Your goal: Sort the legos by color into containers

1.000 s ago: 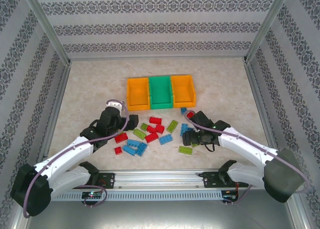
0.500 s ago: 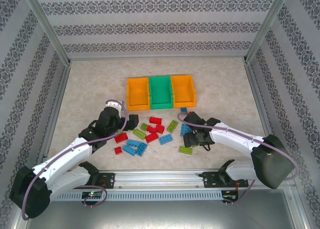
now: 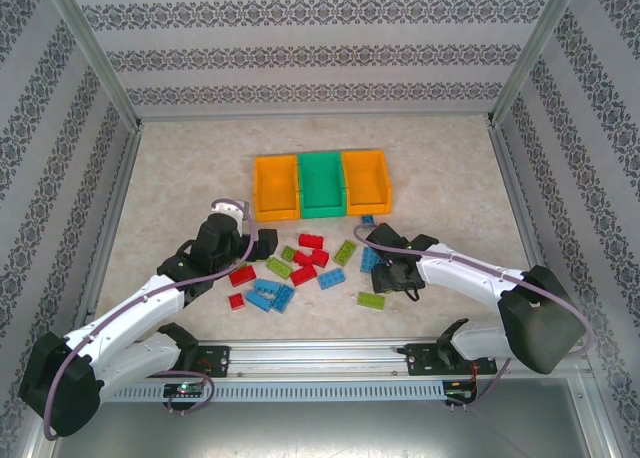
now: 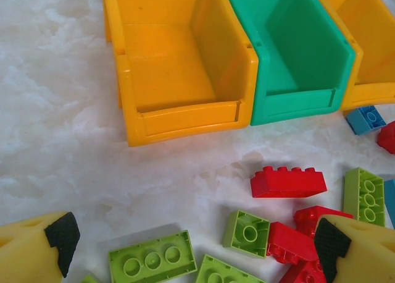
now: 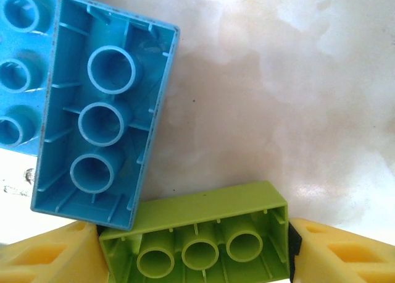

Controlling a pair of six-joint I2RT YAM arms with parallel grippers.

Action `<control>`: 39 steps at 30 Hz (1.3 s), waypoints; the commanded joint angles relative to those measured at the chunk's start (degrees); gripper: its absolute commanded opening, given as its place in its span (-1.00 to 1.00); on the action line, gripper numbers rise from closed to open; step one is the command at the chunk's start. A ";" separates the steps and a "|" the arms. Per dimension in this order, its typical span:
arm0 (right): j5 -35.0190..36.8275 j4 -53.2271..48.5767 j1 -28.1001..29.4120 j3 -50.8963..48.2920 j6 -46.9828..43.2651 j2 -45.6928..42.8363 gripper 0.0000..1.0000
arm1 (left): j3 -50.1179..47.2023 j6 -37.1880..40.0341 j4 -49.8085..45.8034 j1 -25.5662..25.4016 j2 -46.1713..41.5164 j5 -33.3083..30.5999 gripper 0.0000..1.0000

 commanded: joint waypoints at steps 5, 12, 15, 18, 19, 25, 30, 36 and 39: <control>3.27 -1.34 0.87 -0.67 2.67 -2.12 0.21 | 1.61 -0.18 1.59 -1.00 0.04 0.37 0.99; 3.12 -2.91 0.15 1.89 1.62 -5.46 0.19 | 1.56 -0.36 1.85 -0.95 0.24 0.43 0.99; 2.82 -2.83 -1.43 4.13 0.26 -6.64 0.19 | 1.56 -0.36 1.80 -0.96 0.26 0.28 0.99; 0.83 -0.76 -4.91 6.97 -1.79 -6.91 0.18 | 1.65 -0.28 1.38 -0.94 0.28 0.15 0.99; -0.05 0.44 -6.03 8.25 -2.54 -6.59 0.18 | 1.64 -0.19 1.28 -1.00 0.23 0.02 0.99; -3.79 7.05 -11.20 18.52 -5.92 0.58 0.18 | 1.89 -0.19 -1.30 -0.96 0.30 -2.87 0.99; -3.09 8.25 -13.65 30.86 -9.13 11.86 0.19 | 2.70 -0.41 -4.16 -0.92 1.27 -4.45 0.99; -2.75 7.21 -15.76 44.46 -10.01 25.18 0.19 | 4.19 -1.40 -8.63 -0.91 3.12 -7.57 0.99; -2.63 6.00 -16.24 49.69 -10.24 31.33 0.20 | 4.88 -1.71 -11.09 -0.90 4.00 -9.13 0.99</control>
